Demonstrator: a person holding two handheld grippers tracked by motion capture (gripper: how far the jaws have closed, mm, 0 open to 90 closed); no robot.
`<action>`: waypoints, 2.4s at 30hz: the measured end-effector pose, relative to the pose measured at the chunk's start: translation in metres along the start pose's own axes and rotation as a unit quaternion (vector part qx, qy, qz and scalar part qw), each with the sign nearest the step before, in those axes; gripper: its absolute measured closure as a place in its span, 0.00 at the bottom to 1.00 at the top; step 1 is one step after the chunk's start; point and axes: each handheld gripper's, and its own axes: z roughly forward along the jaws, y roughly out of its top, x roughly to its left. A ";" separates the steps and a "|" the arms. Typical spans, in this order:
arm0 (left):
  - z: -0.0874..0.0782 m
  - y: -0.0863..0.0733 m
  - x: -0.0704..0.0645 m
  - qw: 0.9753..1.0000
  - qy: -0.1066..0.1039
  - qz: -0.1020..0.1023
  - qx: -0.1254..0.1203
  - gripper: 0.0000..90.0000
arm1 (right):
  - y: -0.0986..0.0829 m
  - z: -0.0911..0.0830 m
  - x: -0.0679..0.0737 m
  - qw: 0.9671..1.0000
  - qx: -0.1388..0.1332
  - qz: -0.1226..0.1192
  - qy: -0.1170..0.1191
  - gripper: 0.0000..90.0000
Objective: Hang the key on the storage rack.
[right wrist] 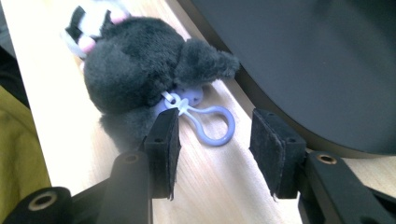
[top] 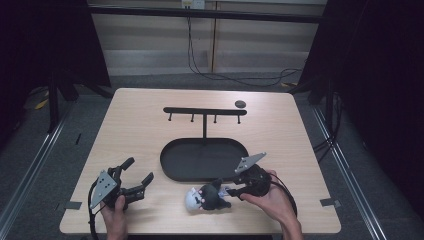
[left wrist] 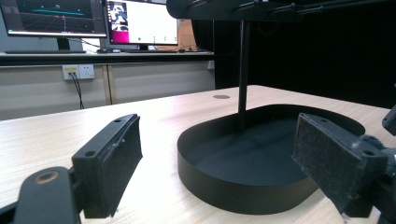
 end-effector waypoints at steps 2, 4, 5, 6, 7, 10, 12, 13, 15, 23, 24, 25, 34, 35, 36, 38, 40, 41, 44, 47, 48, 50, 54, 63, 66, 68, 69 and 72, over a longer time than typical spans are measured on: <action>0.000 0.000 0.000 1.000 0.000 0.000 0.000 0.17 | 0.004 0.002 0.000 1.000 0.015 -0.012 0.014 0.63; 0.000 0.000 0.000 1.000 0.000 0.000 0.000 0.17 | 0.008 0.004 -0.002 0.999 0.029 -0.023 0.030 0.65; 0.000 0.000 0.000 1.000 0.000 0.000 0.000 0.17 | 0.010 0.005 -0.003 0.998 0.036 -0.027 0.034 0.67; 0.000 0.000 0.000 1.000 0.000 0.001 0.001 0.17 | 0.012 0.007 -0.004 0.998 0.043 -0.031 0.036 0.68; 0.000 0.000 0.000 1.000 0.000 0.000 0.000 0.17 | 0.015 0.008 -0.004 0.997 0.053 -0.034 0.037 0.69; 0.000 0.000 0.000 1.000 0.000 0.001 0.001 0.17 | 0.021 0.013 -0.008 0.995 0.073 -0.043 0.046 0.70; 0.000 0.000 0.000 1.000 -0.001 0.001 0.001 0.17 | 0.025 0.016 -0.010 0.994 0.085 -0.046 0.047 0.71; 0.000 0.000 0.000 1.000 0.000 0.001 0.001 0.17 | 0.027 0.017 -0.010 0.994 0.089 -0.050 0.047 0.72; 0.000 0.000 0.000 1.000 -0.001 0.003 0.002 0.17 | 0.030 0.020 -0.010 0.992 0.098 -0.060 0.055 0.75; 0.000 0.000 0.000 1.000 -0.001 0.002 0.002 0.17 | 0.040 0.032 -0.010 0.986 0.119 -0.090 0.069 0.77; 0.000 0.000 0.000 1.000 -0.002 0.002 0.001 0.17 | 0.043 0.034 -0.010 0.984 0.130 -0.095 0.073 0.76; 0.000 0.000 0.000 1.000 -0.002 0.002 0.001 0.17 | 0.043 0.034 -0.010 0.984 0.130 -0.095 0.073 0.76; 0.000 0.000 0.000 1.000 -0.002 0.001 0.001 0.17 | 0.041 0.041 -0.020 0.979 0.140 -0.108 0.099 0.73; 0.000 0.000 0.000 1.000 -0.002 0.001 0.001 0.17 | 0.041 0.041 -0.021 0.979 0.143 -0.106 0.100 0.73; 0.000 0.000 0.000 1.000 -0.002 0.001 0.001 0.17 | 0.040 0.041 -0.021 0.979 0.145 -0.104 0.102 0.73; 0.000 0.000 0.000 1.000 -0.002 0.001 0.001 0.17 | 0.039 0.041 -0.022 0.979 0.145 -0.101 0.105 0.72; 0.000 0.000 0.000 1.000 -0.002 0.001 0.001 0.17 | 0.040 0.042 -0.023 0.979 0.139 -0.108 0.104 0.71; 0.000 0.000 0.000 1.000 -0.002 0.001 0.001 0.17 | 0.040 0.043 -0.024 0.979 0.137 -0.109 0.104 0.71; 0.000 0.000 0.000 1.000 -0.003 0.003 0.001 0.17 | 0.042 0.044 -0.025 0.978 0.139 -0.112 0.107 0.70; 0.000 0.000 0.000 1.000 -0.003 0.003 0.001 0.17 | 0.045 0.044 -0.022 0.977 0.143 -0.118 0.109 0.69; 0.000 0.000 0.000 1.000 -0.003 0.003 0.001 0.17 | 0.048 0.045 -0.020 0.976 0.146 -0.126 0.105 0.69; 0.000 0.000 0.000 1.000 -0.004 0.002 0.001 0.17 | 0.049 0.046 -0.019 0.974 0.150 -0.132 0.105 0.69; 0.000 0.000 0.000 1.000 -0.004 0.002 0.001 0.17 | 0.048 0.045 -0.017 0.972 0.163 -0.132 0.108 0.73; 0.000 0.000 0.000 1.000 -0.004 0.003 0.001 0.17 | 0.044 0.036 -0.012 0.969 0.184 -0.116 0.119 0.79; 0.000 0.000 0.000 1.000 -0.004 0.002 0.001 0.17 | 0.046 0.033 -0.015 0.972 0.160 -0.127 0.117 0.79; 0.000 0.000 0.000 1.000 -0.004 0.002 0.001 0.17 | 0.047 0.036 -0.015 0.969 0.173 -0.132 0.118 0.78; 0.000 0.000 0.000 1.000 -0.004 0.003 0.001 0.17 | 0.047 0.039 -0.015 0.968 0.177 -0.136 0.116 0.77; 0.000 0.000 0.000 1.000 -0.004 0.003 0.001 0.17 | 0.051 0.042 -0.013 0.968 0.167 -0.144 0.120 0.73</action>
